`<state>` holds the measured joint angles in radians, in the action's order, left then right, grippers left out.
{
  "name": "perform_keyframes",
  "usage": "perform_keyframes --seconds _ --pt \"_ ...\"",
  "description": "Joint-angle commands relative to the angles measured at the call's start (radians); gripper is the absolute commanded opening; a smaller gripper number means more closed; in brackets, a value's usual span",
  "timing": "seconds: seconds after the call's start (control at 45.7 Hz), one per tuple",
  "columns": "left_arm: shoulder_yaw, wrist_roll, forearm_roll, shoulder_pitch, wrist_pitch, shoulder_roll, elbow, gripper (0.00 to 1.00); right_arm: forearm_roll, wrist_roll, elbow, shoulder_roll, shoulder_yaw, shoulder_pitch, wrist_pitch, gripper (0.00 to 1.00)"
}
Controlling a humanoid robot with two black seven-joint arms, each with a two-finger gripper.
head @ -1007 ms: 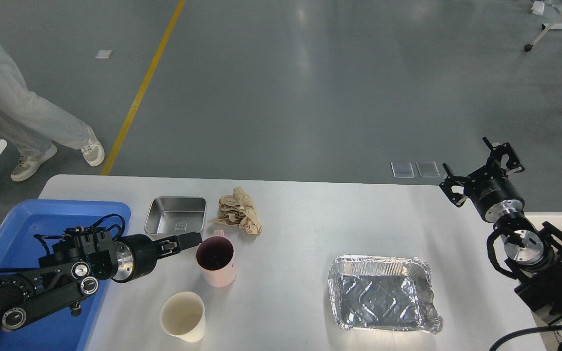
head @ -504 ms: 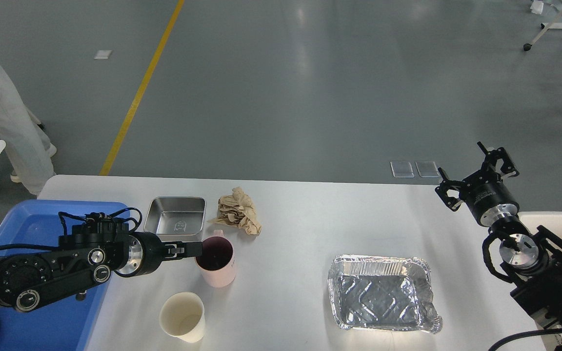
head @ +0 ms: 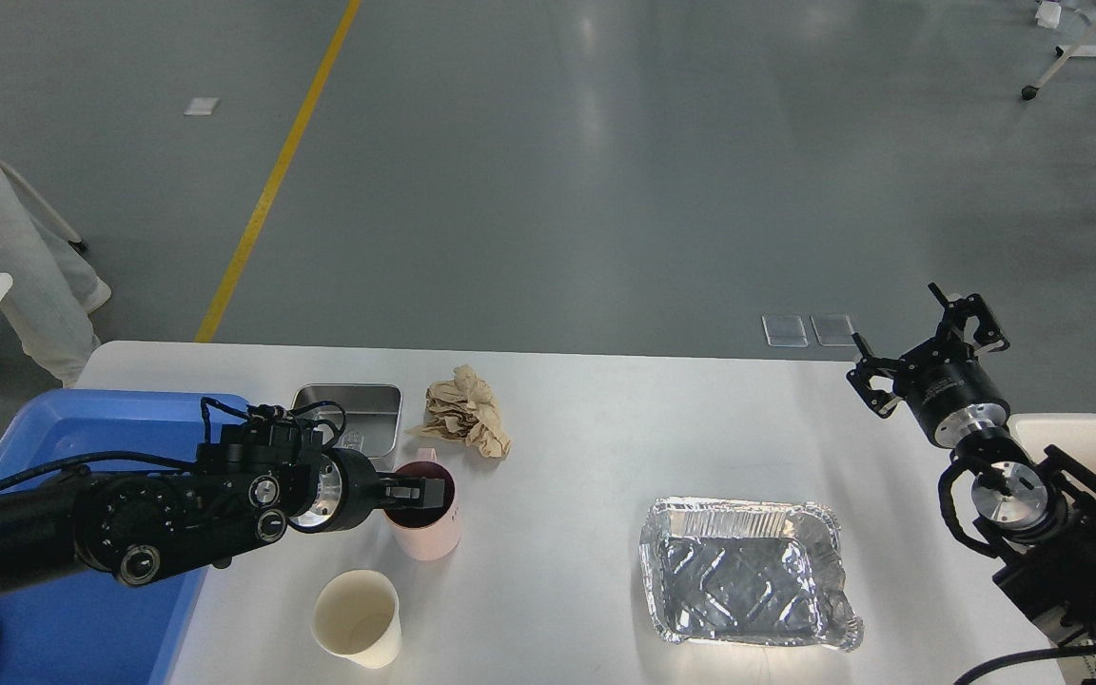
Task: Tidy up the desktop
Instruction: 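Reach the left gripper over the table and grasp the pink mug, then carry the pink mug with the left gripper into the blue bin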
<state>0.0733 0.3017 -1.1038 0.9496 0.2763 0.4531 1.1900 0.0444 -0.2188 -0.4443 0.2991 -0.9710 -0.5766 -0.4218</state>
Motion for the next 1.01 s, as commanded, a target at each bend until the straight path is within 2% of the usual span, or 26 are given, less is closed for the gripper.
perform_keyframes --seconds 0.0,0.044,0.175,0.285,0.35,0.723,0.985 --pt "-0.007 0.004 0.002 0.021 0.128 0.010 -0.007 0.37 0.000 0.001 0.001 0.000 0.006 0.001 0.000 1.00" --pt "-0.012 0.004 0.004 0.023 0.155 0.013 -0.007 0.31 0.000 0.001 0.001 0.000 0.006 0.000 0.000 1.00" --pt "-0.027 0.004 0.004 0.026 0.181 0.018 -0.007 0.23 0.000 0.001 0.001 0.000 0.005 0.000 0.000 1.00" --pt "-0.032 0.002 0.022 0.031 0.234 0.022 -0.007 0.03 0.000 -0.001 -0.001 0.000 0.006 -0.002 0.000 1.00" --pt "-0.040 -0.002 0.036 0.029 0.259 0.030 -0.007 0.00 0.000 0.001 -0.001 0.000 0.006 0.000 -0.002 1.00" --pt "-0.066 -0.003 0.038 0.029 0.305 0.042 -0.006 0.00 0.000 -0.001 -0.002 0.002 0.006 0.003 -0.002 1.00" --pt "-0.150 -0.016 0.036 0.029 0.409 0.094 -0.006 0.00 0.000 0.001 -0.004 0.002 0.005 0.001 -0.002 1.00"
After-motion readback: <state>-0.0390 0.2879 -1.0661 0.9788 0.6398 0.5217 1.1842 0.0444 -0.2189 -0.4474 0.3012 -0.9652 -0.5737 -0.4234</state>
